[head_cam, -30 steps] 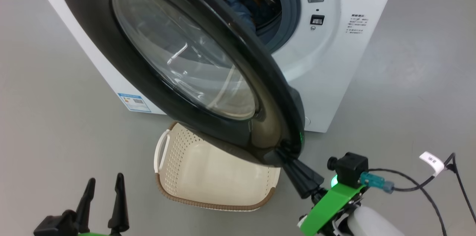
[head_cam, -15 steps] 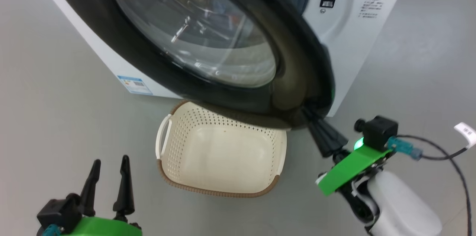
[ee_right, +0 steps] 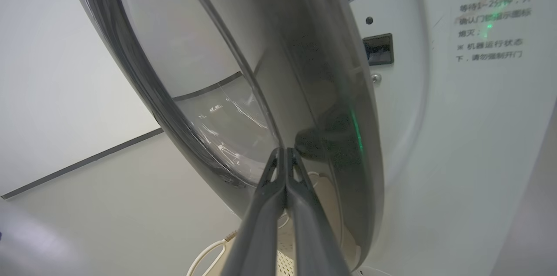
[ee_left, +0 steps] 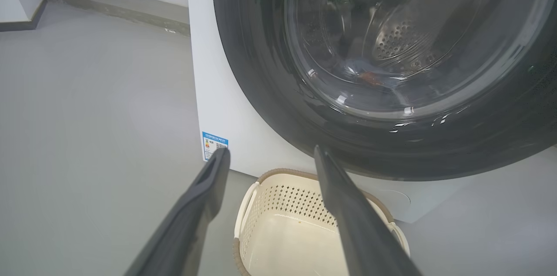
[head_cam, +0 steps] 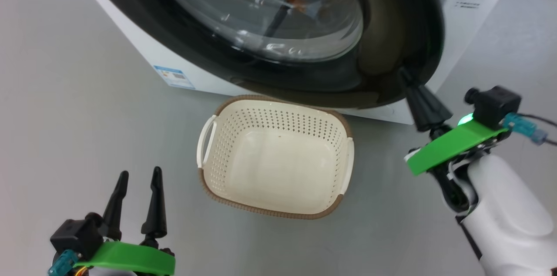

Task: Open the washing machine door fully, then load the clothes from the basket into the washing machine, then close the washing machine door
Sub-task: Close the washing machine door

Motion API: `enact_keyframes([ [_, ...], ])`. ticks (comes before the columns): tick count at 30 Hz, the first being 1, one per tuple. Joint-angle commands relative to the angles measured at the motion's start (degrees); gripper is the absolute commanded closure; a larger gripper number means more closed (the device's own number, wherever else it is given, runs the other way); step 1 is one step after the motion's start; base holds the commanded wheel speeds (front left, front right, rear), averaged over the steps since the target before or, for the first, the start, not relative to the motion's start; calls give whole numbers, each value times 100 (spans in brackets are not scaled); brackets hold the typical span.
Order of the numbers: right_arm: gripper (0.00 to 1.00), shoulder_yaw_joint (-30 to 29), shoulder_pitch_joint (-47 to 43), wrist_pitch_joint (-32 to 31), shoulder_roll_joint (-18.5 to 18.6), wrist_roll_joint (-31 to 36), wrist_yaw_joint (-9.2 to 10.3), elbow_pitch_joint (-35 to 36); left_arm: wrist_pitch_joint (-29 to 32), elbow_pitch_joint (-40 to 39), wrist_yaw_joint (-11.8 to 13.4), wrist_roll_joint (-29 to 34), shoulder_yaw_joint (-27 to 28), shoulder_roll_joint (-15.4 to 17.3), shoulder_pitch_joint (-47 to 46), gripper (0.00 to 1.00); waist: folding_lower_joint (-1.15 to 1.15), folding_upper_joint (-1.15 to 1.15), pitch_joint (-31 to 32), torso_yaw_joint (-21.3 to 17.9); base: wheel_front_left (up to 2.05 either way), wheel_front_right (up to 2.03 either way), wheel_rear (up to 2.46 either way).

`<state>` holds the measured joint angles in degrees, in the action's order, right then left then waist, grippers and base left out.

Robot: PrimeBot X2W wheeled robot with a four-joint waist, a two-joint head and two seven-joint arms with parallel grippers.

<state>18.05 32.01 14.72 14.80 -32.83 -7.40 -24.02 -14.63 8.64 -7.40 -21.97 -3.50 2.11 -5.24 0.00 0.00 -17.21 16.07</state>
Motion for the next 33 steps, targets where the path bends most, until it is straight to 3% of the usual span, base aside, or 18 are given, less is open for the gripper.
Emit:
enact_keyframes([
  [1, 100, -68, 180, 28, 18, 18, -9, 96, -37, -159, -9, -48, 150, 77, -168, 0, 0, 0, -94, 102, 0, 0, 0],
  [19, 100, -877, 863, 28, -39, 374, -9, -110, -37, -251, -9, -210, 55, 77, -402, 0, 0, 0, -468, 272, 0, 0, 0],
  [30, 100, -758, 855, 28, -162, 481, -9, -81, -37, -151, -9, -183, 122, 77, -482, 0, 0, 0, -434, 213, 0, 0, 0],
  [31, 88, -726, 799, 28, -180, 481, -9, -65, -37, -129, -9, -174, 142, 77, -475, 0, 0, 0, -398, 193, 0, 0, 0],
  [33, 52, -653, 664, 28, -209, 470, -9, -28, -37, -86, -9, -155, 186, 77, -451, 0, 0, 0, -324, 148, 0, 0, 0],
])
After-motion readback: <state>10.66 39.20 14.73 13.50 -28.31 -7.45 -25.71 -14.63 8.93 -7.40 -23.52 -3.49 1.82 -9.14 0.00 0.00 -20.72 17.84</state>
